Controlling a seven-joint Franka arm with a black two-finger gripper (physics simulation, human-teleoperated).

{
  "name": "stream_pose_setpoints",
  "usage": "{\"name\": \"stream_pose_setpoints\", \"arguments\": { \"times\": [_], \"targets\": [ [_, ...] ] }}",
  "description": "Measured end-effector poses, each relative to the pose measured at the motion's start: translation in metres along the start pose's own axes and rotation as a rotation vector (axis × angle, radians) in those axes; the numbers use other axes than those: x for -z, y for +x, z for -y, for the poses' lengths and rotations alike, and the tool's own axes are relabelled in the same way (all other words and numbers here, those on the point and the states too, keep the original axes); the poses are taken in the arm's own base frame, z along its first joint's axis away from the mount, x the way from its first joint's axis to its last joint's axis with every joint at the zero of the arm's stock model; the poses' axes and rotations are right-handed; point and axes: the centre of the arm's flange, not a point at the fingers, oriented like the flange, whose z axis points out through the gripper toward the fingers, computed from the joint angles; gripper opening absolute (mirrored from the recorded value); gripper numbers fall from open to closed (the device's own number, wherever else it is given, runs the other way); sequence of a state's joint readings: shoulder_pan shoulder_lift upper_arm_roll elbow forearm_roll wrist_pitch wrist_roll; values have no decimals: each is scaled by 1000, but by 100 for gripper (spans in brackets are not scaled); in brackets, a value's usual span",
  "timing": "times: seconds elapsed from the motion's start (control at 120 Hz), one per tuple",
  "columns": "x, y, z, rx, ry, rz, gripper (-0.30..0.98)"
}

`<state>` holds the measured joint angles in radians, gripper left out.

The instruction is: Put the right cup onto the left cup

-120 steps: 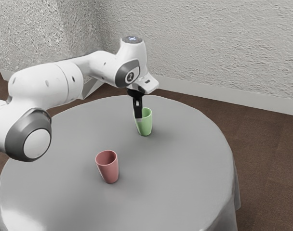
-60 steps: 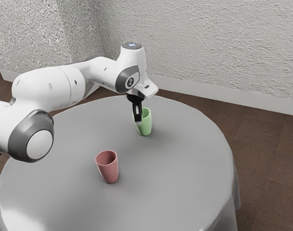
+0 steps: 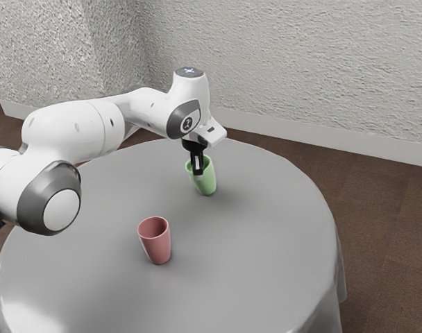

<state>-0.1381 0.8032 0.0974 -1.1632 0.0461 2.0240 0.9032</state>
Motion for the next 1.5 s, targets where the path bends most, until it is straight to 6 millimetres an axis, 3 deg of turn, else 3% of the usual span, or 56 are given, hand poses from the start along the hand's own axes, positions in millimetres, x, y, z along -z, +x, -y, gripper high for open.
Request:
{"name": "stream_pose_setpoints", "arguments": {
  "times": [0.225, 0.483, 0.642, 0.933, 1.1, 1.5],
  "targets": [
    [7, -2, 1, 3, 4, 0, -9],
    [56, -15, -8, 10, -4, 6, -10],
    [72, -21, -21, 8, -31, 25, -10],
    [119, -25, -62, -31, -31, 65, -10],
    [136, -33, -89, -49, -41, 97, -10],
    [150, -54, -145, -67, -50, 155, -10]
  ]
}}
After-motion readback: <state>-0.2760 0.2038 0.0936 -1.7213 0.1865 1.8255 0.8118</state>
